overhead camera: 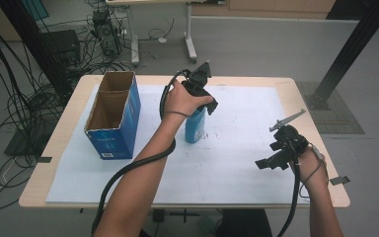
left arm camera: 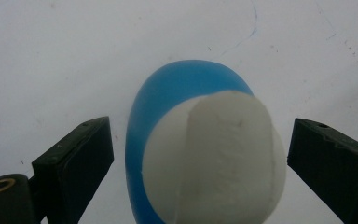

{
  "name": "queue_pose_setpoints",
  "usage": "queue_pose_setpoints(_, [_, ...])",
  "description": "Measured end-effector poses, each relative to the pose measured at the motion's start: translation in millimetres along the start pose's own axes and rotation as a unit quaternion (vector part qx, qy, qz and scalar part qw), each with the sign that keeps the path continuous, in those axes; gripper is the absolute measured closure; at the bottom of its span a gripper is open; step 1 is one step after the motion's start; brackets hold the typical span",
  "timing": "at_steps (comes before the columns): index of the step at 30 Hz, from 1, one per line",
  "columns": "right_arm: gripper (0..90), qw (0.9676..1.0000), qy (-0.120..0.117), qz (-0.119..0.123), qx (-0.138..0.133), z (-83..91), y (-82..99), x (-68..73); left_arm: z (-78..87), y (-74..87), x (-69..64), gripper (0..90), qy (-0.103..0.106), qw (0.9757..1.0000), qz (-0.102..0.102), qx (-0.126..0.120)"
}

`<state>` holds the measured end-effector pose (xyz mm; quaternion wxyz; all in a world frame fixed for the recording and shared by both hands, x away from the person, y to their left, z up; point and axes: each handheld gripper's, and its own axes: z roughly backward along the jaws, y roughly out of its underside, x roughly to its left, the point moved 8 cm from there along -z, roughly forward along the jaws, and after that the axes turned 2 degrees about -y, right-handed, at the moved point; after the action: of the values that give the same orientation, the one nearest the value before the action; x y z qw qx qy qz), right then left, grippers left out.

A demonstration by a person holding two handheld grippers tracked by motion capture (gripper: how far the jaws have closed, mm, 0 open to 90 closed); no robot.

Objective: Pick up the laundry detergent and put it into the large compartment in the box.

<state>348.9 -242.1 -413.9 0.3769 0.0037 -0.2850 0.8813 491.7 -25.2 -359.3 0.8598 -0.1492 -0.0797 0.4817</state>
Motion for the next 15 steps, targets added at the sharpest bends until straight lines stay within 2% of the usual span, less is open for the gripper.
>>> queue_pose_setpoints(15, [2.8, 1.0000, -0.002, 0.003, -0.003, 0.1, 0.6, 0.2, -0.8, -1.3, 1.3, 13.9, -0.009, 0.9999, 0.005, -0.005])
